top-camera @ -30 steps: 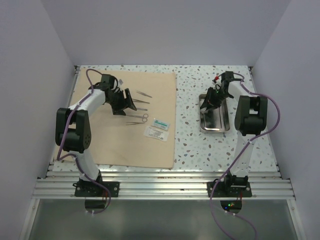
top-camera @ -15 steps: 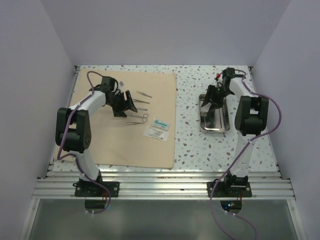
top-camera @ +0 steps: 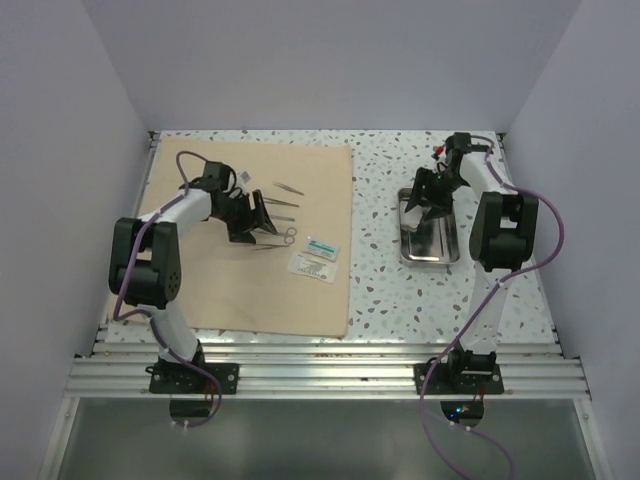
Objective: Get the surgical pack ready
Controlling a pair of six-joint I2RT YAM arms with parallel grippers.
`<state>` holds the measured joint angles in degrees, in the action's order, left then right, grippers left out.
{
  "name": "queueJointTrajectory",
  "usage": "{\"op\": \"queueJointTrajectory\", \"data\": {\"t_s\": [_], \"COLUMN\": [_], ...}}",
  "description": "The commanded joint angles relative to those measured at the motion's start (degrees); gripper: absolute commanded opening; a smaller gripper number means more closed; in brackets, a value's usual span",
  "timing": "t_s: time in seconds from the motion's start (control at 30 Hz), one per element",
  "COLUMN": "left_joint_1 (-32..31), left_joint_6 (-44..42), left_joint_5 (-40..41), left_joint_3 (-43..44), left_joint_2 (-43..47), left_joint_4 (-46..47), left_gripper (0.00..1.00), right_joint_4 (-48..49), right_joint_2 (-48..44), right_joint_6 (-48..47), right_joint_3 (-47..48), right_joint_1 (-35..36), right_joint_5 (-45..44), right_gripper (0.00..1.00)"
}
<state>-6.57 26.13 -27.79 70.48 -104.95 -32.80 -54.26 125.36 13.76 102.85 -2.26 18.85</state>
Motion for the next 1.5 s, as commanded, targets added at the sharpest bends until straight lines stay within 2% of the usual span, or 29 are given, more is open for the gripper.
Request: {"op": "queueJointTrajectory", "data": {"t_s": [0.0, 0.17, 0.33, 0.43, 0.63, 0.77, 0.93, 1.07, 1.13, 1.3, 1.47], "left_joint_1": [-0.7, -3.7, -7.0, -10.2, -13.2, -13.2, -13.1, -12.2, -10.4, -3.0, -0.7], "left_joint_6": [-1.9, 0.1, 3.8, 5.3, 10.5, 11.6, 10.9, 11.1, 11.5, 12.6, 11.5], "left_joint_5": [-2.5, -2.4, -0.6, 2.1, 4.8, 10.4, 13.7, 19.2, 21.5, 27.5, 30.3], "left_joint_3": [-2.0, -5.5, -9.0, -10.8, -16.2, -17.6, -17.8, -18.3, -18.4, -19.3, -19.5], "left_joint_2": [4.2, 7.1, 10.9, 12.0, 16.7, 22.1, 25.0, 28.6, 30.7, 34.7, 35.3], "left_joint_4": [2.4, 4.0, 5.6, 5.2, 5.8, 4.1, -0.2, -3.1, -5.9, -11.0, -13.3], "left_gripper": [0.73, 0.71, 0.68, 0.66, 0.58, 0.55, 0.52, 0.49, 0.45, 0.44, 0.44], "right_joint_4": [-1.4, -3.0, -3.5, -0.8, 4.0, 3.2, 2.0, 3.9, 4.5, 5.3, 4.6], "right_joint_2": [-3.8, -10.8, -16.5, -19.4, -18.5, -15.1, -11.7, -11.1, -10.5, -8.1, -3.7], "right_joint_6": [1.0, 1.5, 0.3, 1.3, 1.4, -0.8, -1.8, -3.5, -4.0, -6.5, -8.6], "right_joint_3": [0.4, -1.2, -4.6, -8.6, -12.0, -8.8, -8.1, -11.7, -11.9, -8.5, -3.7], "right_joint_1": [0.2, 1.8, 11.8, 17.7, 29.4, 38.4, 43.9, 47.3, 49.1, 53.1, 56.5], "right_joint_5": [-2.1, -2.7, -2.8, 0.3, 3.1, -1.9, -6.9, -11.9, -13.9, -21.2, -28.1], "right_gripper": [0.68, 0.68, 0.67, 0.67, 0.64, 0.64, 0.61, 0.57, 0.54, 0.49, 0.45]}}
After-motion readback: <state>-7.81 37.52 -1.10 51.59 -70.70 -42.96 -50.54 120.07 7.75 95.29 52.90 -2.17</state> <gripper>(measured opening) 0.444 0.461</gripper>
